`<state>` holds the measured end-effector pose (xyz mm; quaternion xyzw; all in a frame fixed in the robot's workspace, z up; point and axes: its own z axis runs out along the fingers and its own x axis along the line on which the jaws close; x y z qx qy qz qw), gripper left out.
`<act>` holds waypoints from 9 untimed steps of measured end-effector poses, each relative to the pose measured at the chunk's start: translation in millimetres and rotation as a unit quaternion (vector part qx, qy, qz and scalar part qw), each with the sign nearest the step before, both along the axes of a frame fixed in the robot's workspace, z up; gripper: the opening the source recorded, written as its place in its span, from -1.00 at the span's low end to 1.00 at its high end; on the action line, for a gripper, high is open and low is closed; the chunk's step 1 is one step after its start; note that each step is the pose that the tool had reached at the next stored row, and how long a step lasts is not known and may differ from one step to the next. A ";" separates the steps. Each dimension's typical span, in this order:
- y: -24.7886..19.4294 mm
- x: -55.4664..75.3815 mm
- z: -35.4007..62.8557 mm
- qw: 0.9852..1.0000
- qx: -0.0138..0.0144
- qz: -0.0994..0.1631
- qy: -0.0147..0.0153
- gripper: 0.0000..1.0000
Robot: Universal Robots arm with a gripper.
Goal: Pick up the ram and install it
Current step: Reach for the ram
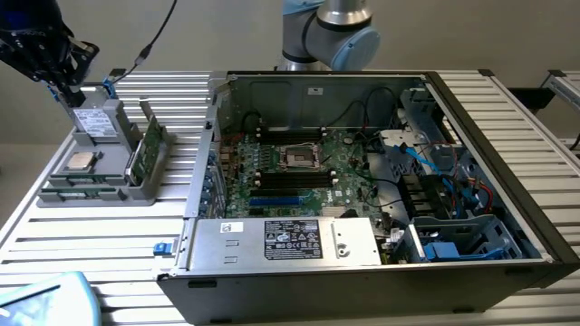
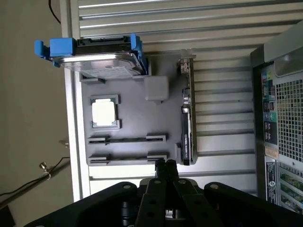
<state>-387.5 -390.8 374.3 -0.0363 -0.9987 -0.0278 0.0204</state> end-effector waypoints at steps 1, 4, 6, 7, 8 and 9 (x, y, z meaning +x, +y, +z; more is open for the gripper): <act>0.0 -4.5 -0.7 1.000 0.000 0.000 0.000 -0.79; 0.0 -18.4 -2.6 1.000 0.000 0.000 0.001 -0.79; 0.0 -26.2 -3.3 1.000 0.000 0.000 0.003 -0.79; 0.0 -26.6 -3.2 1.000 0.000 0.000 0.003 -0.79; 0.0 -26.6 -3.2 1.000 0.000 0.000 0.003 -0.79; 0.0 -26.6 -3.2 1.000 0.000 0.000 0.003 -0.79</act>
